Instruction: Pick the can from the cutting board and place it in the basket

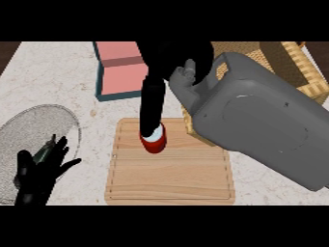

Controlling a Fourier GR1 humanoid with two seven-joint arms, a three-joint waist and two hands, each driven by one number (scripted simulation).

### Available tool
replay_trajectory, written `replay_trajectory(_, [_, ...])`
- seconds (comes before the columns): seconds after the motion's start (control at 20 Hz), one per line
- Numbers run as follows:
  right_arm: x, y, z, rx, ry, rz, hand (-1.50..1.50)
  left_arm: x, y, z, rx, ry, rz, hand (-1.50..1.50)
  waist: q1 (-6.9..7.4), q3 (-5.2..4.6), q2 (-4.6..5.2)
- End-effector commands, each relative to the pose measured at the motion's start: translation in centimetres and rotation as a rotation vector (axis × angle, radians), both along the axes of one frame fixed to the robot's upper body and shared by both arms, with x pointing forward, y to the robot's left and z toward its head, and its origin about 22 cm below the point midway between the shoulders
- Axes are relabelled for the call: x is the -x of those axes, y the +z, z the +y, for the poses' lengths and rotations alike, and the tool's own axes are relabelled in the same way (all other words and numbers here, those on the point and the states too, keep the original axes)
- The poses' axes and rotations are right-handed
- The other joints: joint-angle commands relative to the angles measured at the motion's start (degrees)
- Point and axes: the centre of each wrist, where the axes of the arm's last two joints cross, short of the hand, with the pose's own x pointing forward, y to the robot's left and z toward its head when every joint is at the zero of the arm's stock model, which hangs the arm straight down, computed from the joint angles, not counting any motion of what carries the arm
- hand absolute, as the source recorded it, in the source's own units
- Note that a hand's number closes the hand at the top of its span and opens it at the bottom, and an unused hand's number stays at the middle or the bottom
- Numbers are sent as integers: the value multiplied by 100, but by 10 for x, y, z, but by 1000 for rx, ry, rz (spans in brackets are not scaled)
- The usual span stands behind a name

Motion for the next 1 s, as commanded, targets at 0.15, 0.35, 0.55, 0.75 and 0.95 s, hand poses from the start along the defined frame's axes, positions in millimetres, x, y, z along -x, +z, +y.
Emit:
replay_trajectory(0.15, [11, -35, 6, 82, -138, 55, -150, 3, -4, -1, -15, -5, 69, 0, 87, -27, 59])
replay_trajectory(0.35, [17, -50, 18, 48, -143, 34, -150, 12, -5, -9, -19, -26, 67, 0, 141, -26, 57])
replay_trajectory(0.55, [14, -83, 23, 107, -153, 62, -150, 6, -13, 0, -10, -15, 58, 0, 124, -34, 74])
replay_trajectory(0.75, [20, -111, 7, 135, -152, 92, -150, 4, -12, 1, -21, -3, 73, 0, 58, -28, 62])
replay_trajectory(0.95, [11, -115, 9, 129, -165, 90, -150, 5, -6, 1, -12, -23, 56, 0, 129, -28, 71])
